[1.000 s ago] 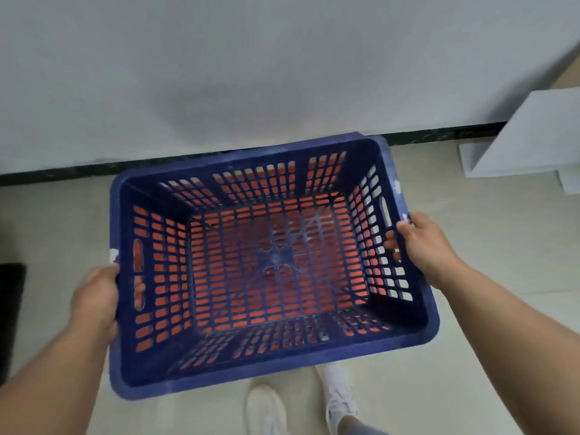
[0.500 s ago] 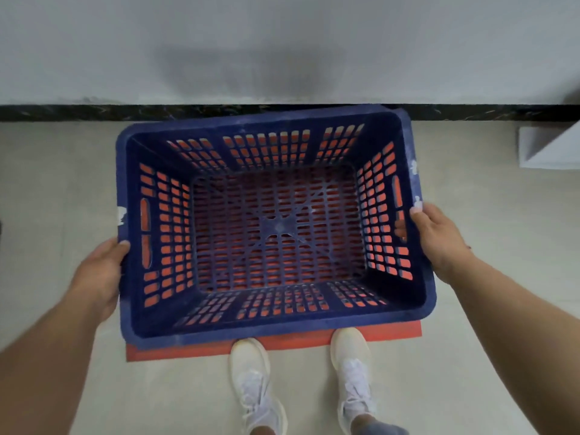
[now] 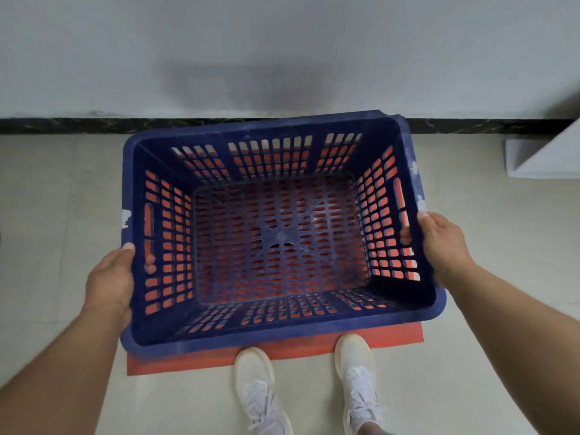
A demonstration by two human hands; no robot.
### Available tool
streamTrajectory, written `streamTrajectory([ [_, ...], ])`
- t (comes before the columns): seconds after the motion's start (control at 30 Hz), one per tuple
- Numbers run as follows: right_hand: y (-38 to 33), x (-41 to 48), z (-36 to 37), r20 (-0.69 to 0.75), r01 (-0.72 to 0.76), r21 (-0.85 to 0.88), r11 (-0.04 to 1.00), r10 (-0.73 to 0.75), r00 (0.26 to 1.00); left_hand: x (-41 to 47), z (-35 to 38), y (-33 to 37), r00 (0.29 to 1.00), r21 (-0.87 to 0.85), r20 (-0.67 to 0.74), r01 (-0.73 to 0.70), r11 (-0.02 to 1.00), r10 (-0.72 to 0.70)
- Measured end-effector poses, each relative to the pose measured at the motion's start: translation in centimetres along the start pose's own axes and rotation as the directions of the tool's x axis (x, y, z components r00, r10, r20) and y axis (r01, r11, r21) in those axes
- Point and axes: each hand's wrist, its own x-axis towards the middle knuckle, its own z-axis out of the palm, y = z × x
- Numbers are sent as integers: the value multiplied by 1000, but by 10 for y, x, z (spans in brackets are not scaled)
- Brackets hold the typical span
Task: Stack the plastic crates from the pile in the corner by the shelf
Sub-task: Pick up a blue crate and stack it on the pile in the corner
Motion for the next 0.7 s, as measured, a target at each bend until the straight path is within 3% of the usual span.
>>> streamTrajectory([
  [0.4, -94, -84, -27, 138, 137, -57, 989, -128, 982, -75, -106, 50, 997, -102, -79, -34, 994, 26],
  [0.7, -219, -188, -23, 329, 437, -167, 884, -367, 870, -170, -234, 73, 972, -310, -232, -34, 950, -41],
])
